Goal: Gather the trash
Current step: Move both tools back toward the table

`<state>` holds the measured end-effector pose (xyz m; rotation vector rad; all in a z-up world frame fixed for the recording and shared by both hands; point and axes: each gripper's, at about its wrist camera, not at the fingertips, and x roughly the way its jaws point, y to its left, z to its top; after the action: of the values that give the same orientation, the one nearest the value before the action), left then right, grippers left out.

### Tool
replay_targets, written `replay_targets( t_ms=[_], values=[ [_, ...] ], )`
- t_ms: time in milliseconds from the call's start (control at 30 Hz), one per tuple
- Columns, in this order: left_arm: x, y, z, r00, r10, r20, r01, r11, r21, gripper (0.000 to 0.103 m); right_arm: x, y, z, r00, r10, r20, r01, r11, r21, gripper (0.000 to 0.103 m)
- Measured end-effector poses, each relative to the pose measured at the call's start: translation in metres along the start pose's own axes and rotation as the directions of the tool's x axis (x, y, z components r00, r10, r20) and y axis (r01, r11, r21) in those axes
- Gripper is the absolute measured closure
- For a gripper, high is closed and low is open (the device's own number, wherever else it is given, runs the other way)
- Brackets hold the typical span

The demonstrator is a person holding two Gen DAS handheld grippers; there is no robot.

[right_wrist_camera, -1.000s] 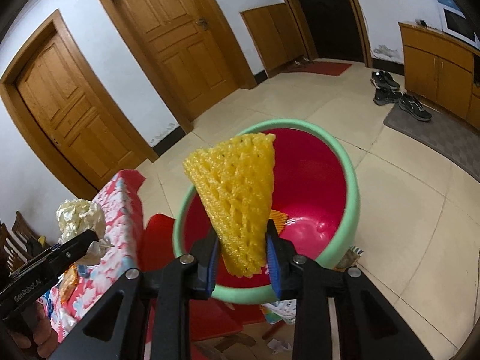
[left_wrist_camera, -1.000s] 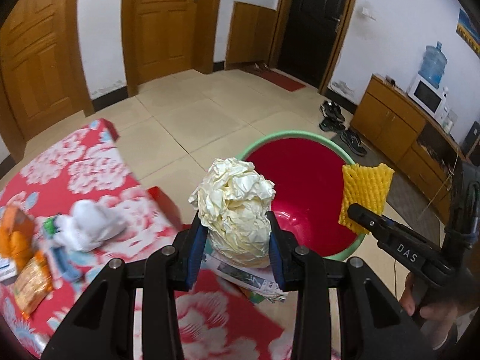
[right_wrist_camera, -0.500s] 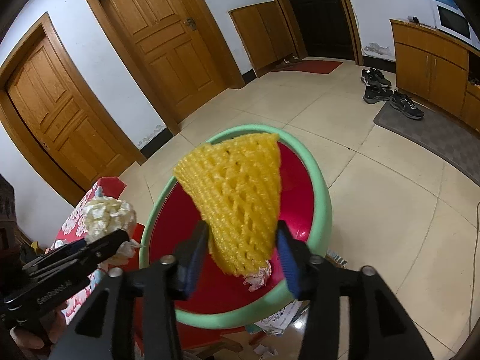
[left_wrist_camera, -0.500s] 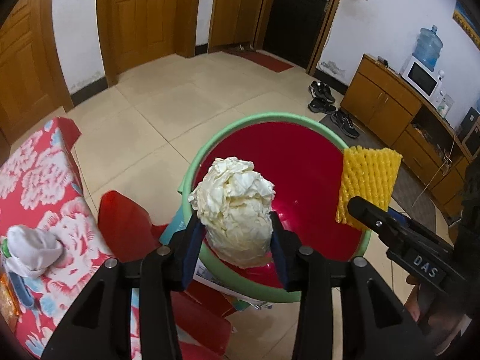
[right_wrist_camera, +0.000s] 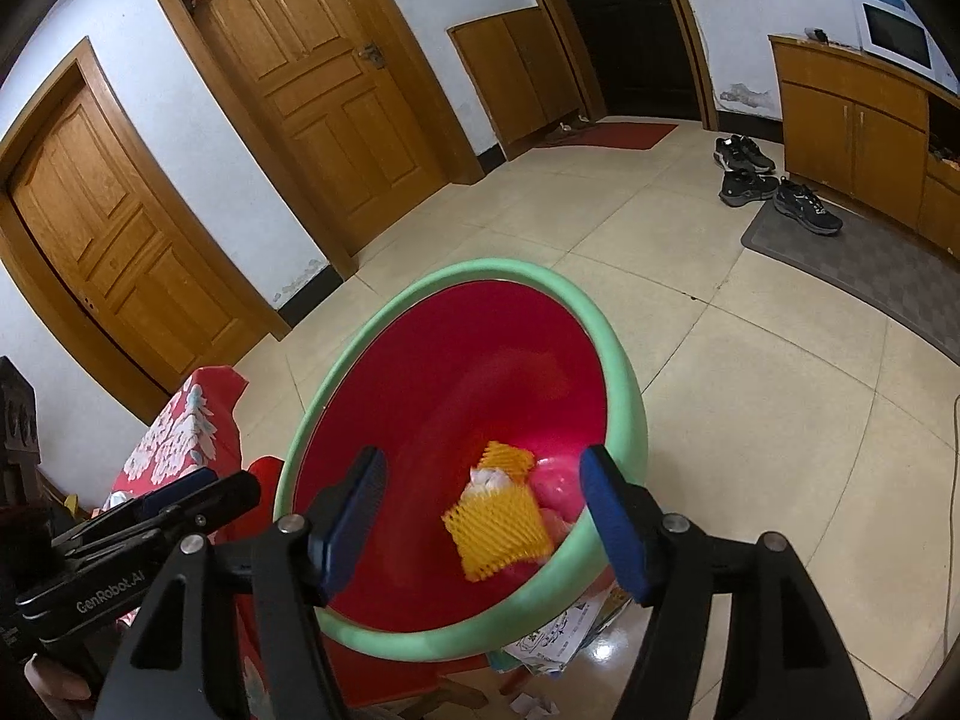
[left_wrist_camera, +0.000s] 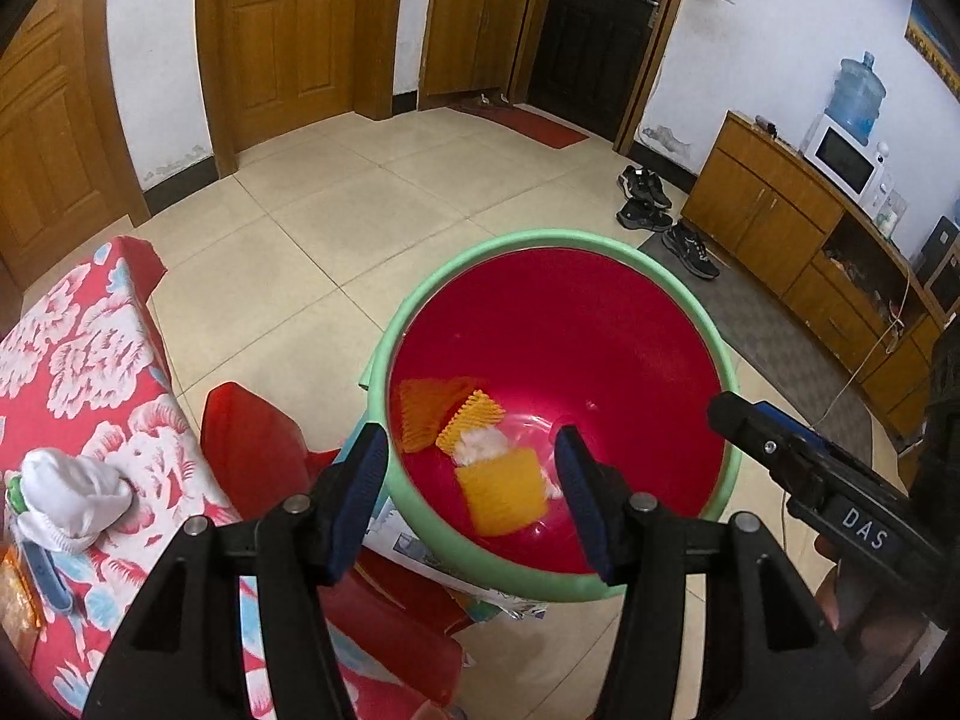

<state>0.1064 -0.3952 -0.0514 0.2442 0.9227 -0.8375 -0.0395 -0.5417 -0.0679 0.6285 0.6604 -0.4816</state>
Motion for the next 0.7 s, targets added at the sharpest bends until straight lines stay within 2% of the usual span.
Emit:
replay_targets(
  t_ms=[300, 700],
  values=[
    [-0.035, 0.016, -0.011, 0.999, 0.003, 0.035, -0.002, 0.999, -0.035, 0.045, -0.019, 0.014, -0.005, 1.000, 0.021, 0.016, -0.021, 1.000, -0.002, 0.034],
    [-0.089, 0.059, -0.042, 0.995, 0.057, 0.078, -0.047, 0.991, -0.128, 0.045, -0.045, 0.058, -0.023, 0.996, 0.084, 0.023, -0.082, 0.995, -0.061, 0.033]
  ],
)
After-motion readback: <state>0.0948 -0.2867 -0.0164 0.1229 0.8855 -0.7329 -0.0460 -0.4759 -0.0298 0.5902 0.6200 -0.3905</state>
